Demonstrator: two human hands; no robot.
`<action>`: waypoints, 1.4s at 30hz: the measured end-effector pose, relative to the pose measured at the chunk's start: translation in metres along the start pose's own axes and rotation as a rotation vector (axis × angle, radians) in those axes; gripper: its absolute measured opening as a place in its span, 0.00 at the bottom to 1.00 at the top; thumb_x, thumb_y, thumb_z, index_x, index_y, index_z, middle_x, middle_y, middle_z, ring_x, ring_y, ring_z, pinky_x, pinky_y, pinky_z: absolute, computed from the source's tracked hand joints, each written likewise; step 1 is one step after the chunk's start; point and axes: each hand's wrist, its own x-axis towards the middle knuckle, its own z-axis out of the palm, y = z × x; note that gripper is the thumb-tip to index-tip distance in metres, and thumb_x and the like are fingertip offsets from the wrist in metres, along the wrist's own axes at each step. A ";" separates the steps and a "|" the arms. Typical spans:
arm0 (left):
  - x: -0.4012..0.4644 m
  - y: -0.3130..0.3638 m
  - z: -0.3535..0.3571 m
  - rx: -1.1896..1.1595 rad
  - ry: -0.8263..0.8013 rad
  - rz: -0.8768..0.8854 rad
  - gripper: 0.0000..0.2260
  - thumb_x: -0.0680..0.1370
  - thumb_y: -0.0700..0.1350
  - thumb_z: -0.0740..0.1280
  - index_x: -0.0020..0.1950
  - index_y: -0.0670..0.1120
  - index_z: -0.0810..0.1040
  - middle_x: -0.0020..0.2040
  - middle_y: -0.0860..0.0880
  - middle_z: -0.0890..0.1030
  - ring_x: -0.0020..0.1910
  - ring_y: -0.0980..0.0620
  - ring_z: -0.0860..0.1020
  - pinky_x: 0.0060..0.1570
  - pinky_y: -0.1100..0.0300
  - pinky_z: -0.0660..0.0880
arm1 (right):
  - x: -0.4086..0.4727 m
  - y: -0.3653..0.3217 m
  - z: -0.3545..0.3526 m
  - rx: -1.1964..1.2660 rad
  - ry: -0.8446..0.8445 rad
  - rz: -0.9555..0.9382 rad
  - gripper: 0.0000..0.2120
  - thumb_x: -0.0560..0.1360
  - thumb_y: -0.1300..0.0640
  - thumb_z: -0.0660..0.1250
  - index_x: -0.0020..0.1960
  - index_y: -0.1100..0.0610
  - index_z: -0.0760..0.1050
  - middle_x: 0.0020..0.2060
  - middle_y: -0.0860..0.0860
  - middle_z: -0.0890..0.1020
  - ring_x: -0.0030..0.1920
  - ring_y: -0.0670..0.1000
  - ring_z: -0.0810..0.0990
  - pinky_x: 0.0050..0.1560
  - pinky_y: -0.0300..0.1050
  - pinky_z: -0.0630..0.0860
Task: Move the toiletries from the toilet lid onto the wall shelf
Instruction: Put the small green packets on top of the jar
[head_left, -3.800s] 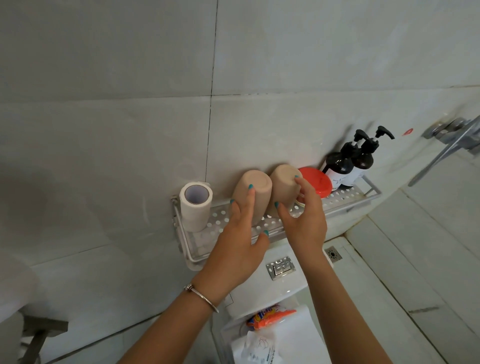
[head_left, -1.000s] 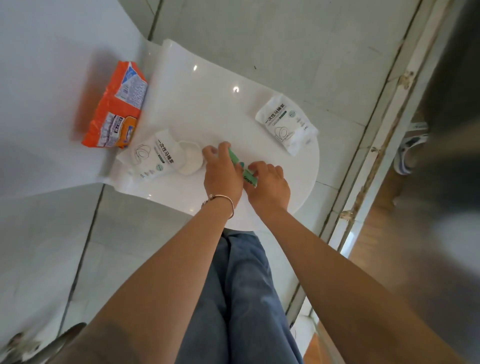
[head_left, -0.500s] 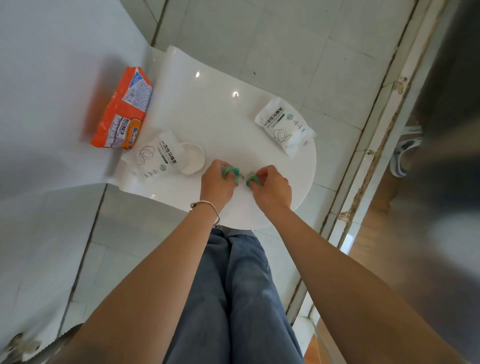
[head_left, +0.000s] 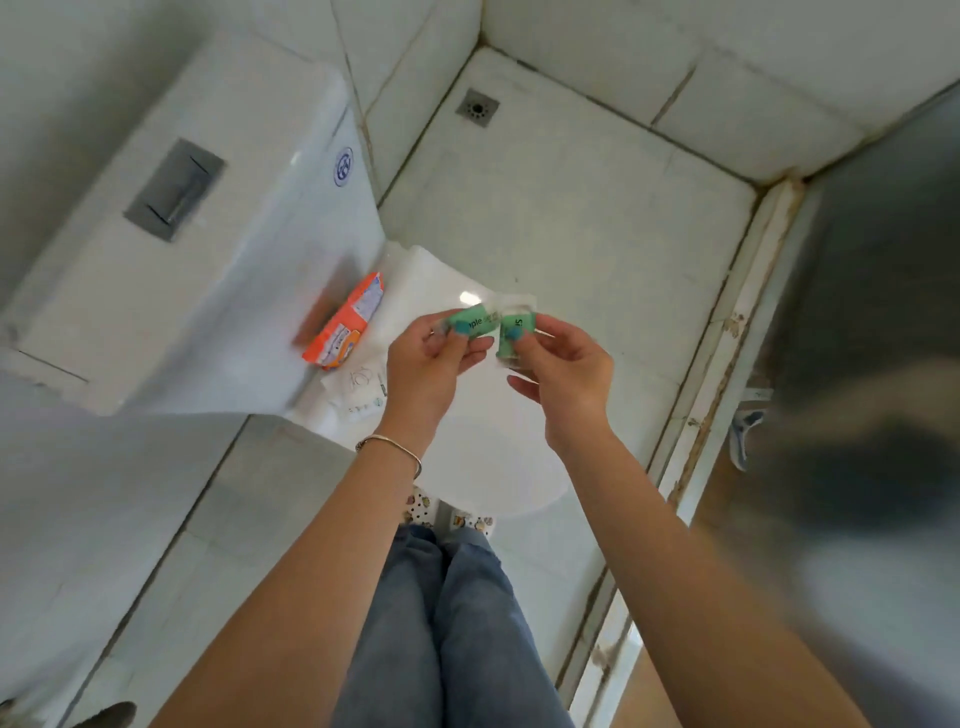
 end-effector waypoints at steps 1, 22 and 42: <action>-0.006 0.019 0.000 -0.014 0.003 0.031 0.05 0.80 0.34 0.62 0.54 0.40 0.76 0.46 0.41 0.82 0.38 0.55 0.84 0.42 0.64 0.80 | -0.009 -0.018 0.007 -0.002 -0.018 -0.032 0.09 0.72 0.61 0.74 0.52 0.56 0.80 0.45 0.57 0.85 0.38 0.53 0.86 0.34 0.42 0.80; -0.090 0.325 -0.056 -0.186 0.231 0.444 0.06 0.79 0.34 0.63 0.45 0.42 0.75 0.41 0.42 0.83 0.35 0.55 0.84 0.37 0.65 0.80 | -0.145 -0.263 0.166 -0.102 -0.468 -0.375 0.07 0.71 0.65 0.75 0.47 0.59 0.80 0.39 0.55 0.87 0.34 0.49 0.85 0.28 0.36 0.73; -0.005 0.386 -0.095 -0.599 0.674 0.392 0.10 0.79 0.35 0.63 0.56 0.35 0.79 0.52 0.41 0.83 0.45 0.52 0.81 0.37 0.70 0.77 | -0.120 -0.291 0.346 -0.314 -0.417 -0.449 0.09 0.66 0.67 0.77 0.40 0.60 0.79 0.41 0.61 0.85 0.36 0.56 0.84 0.32 0.39 0.77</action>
